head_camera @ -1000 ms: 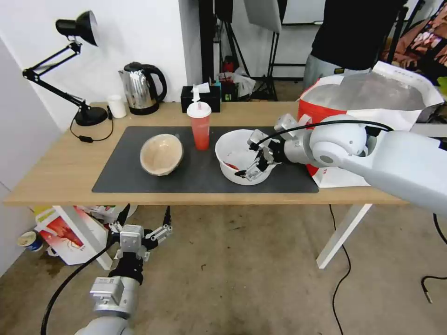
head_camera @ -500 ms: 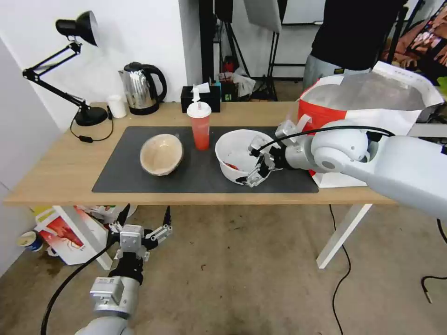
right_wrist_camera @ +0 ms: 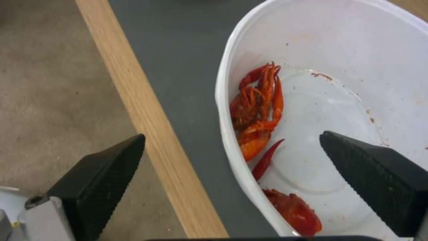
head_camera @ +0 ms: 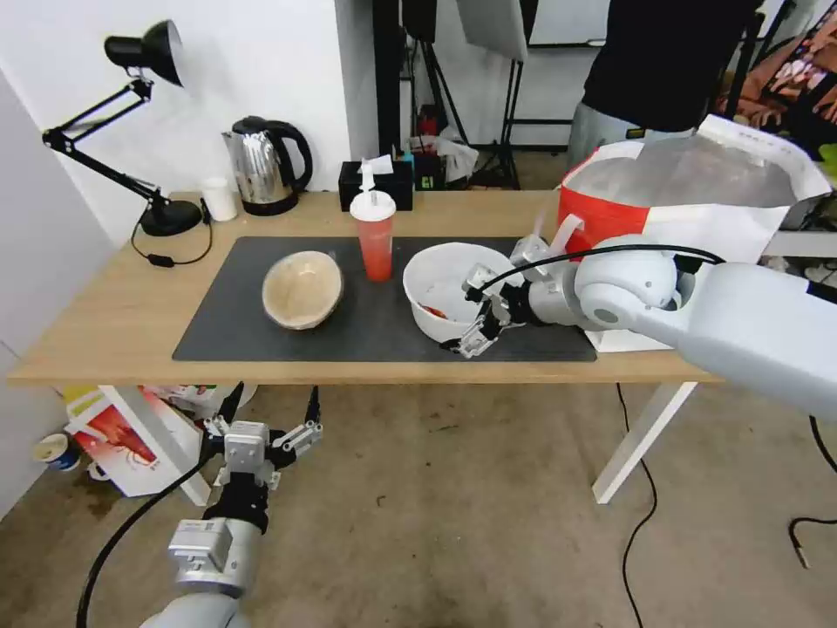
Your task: Pick up the trash from the table and place it into the takeout bag.
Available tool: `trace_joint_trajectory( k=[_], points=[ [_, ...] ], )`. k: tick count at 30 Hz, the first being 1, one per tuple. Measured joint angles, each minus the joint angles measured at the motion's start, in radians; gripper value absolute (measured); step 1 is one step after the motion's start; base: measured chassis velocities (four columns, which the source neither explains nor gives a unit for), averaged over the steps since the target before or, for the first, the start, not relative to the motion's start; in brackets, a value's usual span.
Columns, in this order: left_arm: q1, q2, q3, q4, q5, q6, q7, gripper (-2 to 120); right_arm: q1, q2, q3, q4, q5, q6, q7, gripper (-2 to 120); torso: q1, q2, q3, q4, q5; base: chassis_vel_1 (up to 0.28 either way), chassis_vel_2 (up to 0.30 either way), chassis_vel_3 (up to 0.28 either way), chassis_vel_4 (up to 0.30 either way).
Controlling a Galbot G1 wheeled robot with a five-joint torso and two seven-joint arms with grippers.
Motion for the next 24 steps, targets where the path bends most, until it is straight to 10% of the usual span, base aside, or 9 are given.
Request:
trace_joint_trajectory(
  k=[24],
  points=[
    [0.000, 0.000, 0.000, 0.000, 0.000, 0.000, 0.000, 100, -0.027, 0.036, 0.011, -0.073, -0.022, 0.000, -0.002, 100, 0.000, 0.000, 0.000, 0.0000, -0.0001, 0.000, 0.000, 0.000, 0.000]
  ],
)
